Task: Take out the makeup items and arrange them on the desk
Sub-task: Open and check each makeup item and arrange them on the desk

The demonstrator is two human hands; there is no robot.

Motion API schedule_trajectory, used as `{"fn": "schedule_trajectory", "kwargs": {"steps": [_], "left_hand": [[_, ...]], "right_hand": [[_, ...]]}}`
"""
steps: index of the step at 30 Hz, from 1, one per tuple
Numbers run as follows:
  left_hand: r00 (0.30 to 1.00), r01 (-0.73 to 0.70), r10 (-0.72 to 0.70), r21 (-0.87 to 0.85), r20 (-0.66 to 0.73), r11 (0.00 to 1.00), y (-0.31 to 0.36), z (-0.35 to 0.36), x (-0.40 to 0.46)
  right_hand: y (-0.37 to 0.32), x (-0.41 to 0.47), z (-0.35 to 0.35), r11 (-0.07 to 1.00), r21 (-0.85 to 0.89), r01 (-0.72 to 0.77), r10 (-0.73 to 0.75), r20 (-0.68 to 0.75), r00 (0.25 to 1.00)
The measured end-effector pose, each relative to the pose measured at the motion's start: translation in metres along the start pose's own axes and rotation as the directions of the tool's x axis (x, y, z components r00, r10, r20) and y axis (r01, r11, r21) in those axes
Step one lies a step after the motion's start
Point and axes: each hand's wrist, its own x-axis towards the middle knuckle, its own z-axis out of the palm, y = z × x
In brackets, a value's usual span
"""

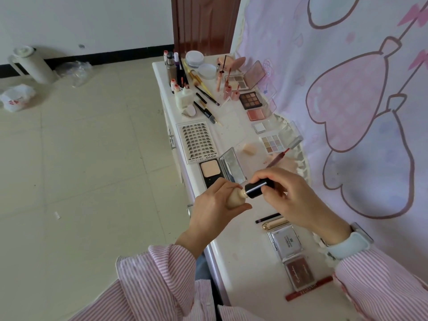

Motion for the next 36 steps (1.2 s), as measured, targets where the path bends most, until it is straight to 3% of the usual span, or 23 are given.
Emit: {"fn": "schedule_trajectory", "kwargs": {"steps": [8,14,20,36], "left_hand": [[1.000,0.019,-0.019,-0.003,0.010,1.000,-0.004,-0.005,-0.001],[0.998,-0.056,0.056,0.021,-0.005,0.998,0.003,-0.003,0.001],[0.999,-0.036,0.035,0.040,0.012,0.999,-0.002,-0.004,0.002],[0.997,-0.004,0.003,-0.023,-0.077,1.000,-0.001,-0.008,0.004]], "right_hand": [[-0.003,0.001,-0.012,0.998,0.031,0.056,-0.056,0.001,0.998],[-0.002,0.004,-0.003,0.996,-0.058,0.066,-0.063,0.059,0.996],[-0.003,0.003,-0.006,0.992,-0.093,0.084,-0.080,0.038,0.996],[-0.001,0.004,-0.013,0.993,0.053,0.108,-0.105,-0.056,0.993]]}}
